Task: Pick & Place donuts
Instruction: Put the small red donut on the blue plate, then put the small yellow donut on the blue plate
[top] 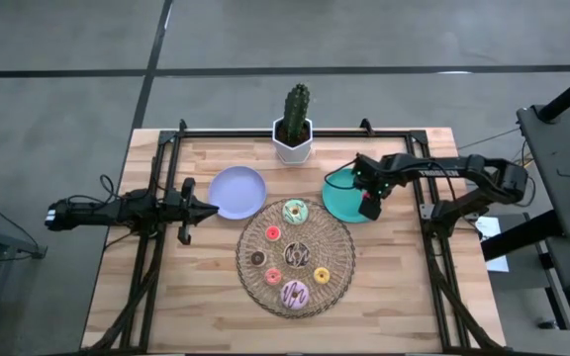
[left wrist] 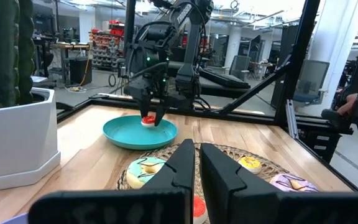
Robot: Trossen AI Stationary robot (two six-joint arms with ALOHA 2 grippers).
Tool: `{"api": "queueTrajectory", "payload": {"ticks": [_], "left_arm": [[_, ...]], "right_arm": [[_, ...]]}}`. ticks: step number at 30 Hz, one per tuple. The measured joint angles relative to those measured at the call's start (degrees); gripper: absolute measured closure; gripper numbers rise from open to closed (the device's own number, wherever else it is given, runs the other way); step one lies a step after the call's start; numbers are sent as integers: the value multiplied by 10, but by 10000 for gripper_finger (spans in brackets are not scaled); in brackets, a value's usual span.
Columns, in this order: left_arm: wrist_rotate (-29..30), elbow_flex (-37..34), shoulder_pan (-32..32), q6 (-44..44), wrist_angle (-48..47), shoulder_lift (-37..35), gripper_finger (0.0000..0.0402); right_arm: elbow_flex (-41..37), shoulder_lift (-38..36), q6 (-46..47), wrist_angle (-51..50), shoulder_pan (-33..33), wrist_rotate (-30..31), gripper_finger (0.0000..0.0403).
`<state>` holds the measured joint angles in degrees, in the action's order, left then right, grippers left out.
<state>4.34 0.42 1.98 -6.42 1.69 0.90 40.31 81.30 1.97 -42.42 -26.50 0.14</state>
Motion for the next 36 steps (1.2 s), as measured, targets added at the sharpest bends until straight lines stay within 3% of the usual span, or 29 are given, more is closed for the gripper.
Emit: {"api": "queueTrajectory", "payload": {"ticks": [20,36], "left_arm": [[0,0,0,0,0,0,402],[0,0,0,0,0,0,402]], "right_arm": [[0,16,12,8,-1,14,197],[4,-15,11,-1,0,13,102]]}}
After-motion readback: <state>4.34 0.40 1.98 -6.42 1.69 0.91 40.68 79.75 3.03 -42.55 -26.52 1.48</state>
